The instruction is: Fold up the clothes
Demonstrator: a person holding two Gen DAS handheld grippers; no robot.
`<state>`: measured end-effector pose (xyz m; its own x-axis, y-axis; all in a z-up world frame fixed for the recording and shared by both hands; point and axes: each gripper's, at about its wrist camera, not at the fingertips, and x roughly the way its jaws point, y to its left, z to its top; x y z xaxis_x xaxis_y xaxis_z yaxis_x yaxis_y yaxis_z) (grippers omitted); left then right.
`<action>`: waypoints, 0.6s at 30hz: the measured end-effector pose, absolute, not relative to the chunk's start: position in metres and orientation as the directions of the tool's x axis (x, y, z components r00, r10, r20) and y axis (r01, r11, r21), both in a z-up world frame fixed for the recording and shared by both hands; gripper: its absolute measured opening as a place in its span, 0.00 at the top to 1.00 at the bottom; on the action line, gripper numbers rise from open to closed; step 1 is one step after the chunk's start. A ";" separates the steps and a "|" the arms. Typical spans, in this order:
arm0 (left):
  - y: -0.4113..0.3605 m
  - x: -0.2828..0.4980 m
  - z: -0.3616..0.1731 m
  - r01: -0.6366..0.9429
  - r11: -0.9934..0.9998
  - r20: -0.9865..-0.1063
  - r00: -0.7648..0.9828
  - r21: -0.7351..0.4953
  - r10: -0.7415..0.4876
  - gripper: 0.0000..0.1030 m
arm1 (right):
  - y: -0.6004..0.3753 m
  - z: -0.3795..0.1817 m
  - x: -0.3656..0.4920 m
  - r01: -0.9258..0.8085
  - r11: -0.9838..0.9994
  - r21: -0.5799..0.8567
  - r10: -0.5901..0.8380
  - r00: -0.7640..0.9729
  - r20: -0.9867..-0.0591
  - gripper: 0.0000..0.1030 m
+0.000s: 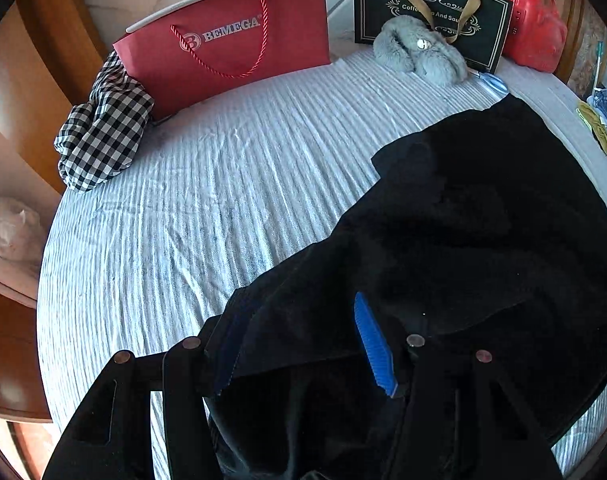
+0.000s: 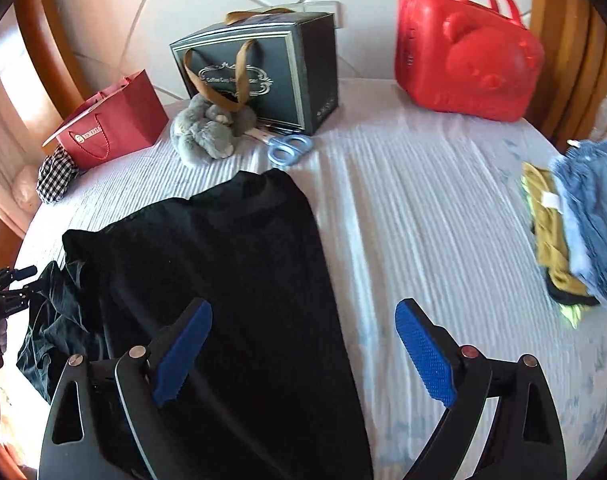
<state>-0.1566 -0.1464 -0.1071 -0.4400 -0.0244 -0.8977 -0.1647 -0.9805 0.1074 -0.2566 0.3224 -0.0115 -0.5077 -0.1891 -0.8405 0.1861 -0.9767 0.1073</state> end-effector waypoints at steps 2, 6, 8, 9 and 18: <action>-0.148 -0.161 -0.112 -0.185 -0.976 -0.903 -0.429 0.113 -0.023 0.46 | 0.310 -0.024 -0.286 0.219 -0.968 0.126 -0.221 -0.489 -0.844 0.10; -0.148 -0.170 -0.120 -0.229 -0.969 -0.906 -0.424 0.094 0.013 0.46 | 0.287 -0.049 -0.342 0.256 -0.956 0.143 -0.248 -0.442 -0.862 0.10; -0.146 -0.175 -0.124 -0.243 -0.966 -0.904 -0.427 0.085 0.028 0.46 | 0.273 -0.060 -0.359 0.289 -0.949 0.122 -0.242 -0.425 -0.872 0.09; -0.145 -0.177 -0.127 -0.250 -0.965 -0.904 -0.427 0.081 0.035 0.46 | 0.267 -0.065 -0.368 0.306 -0.945 0.112 -0.239 -0.416 -0.877 0.09; -0.149 -0.191 -0.113 -0.156 -0.986 -0.864 -0.503 0.055 0.031 0.97 | 0.221 -0.099 -0.400 0.384 -0.923 -0.010 -0.148 -0.379 -0.914 0.88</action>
